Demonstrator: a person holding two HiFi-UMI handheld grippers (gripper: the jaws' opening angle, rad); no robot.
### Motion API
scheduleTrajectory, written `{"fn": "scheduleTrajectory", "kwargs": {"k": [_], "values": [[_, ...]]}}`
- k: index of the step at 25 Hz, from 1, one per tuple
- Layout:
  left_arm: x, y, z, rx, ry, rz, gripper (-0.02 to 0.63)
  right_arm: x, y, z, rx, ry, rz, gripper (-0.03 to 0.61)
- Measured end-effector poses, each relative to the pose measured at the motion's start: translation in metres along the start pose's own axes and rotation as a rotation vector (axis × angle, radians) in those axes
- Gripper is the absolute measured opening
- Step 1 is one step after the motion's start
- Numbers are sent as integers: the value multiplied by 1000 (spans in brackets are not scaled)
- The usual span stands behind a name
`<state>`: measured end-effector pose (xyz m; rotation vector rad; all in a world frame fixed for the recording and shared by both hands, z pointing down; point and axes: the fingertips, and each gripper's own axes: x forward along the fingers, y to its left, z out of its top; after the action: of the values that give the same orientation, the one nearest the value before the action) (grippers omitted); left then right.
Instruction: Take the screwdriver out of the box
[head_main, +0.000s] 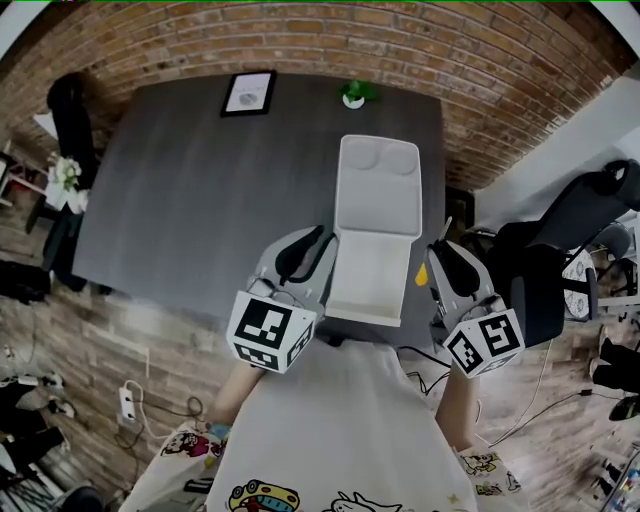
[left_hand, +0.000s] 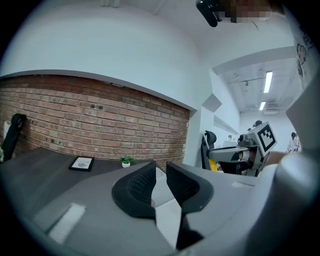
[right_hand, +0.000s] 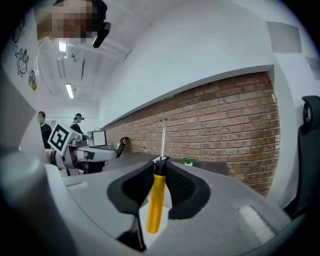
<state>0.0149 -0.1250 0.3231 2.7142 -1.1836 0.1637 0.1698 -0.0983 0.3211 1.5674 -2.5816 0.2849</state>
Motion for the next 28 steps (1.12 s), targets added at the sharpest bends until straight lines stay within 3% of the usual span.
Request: {"fn": "scheduleTrajectory", "kwargs": {"k": [8, 15, 28], "values": [[-11, -2, -8, -30, 8, 8, 3, -9, 7, -2, 11, -13, 23, 77], [-22, 3, -17, -71, 18, 8, 3, -11, 9, -5, 61, -29, 31, 77], [-25, 12, -19, -74, 17, 16, 3, -7, 15, -8, 65, -20, 22, 77]]}}
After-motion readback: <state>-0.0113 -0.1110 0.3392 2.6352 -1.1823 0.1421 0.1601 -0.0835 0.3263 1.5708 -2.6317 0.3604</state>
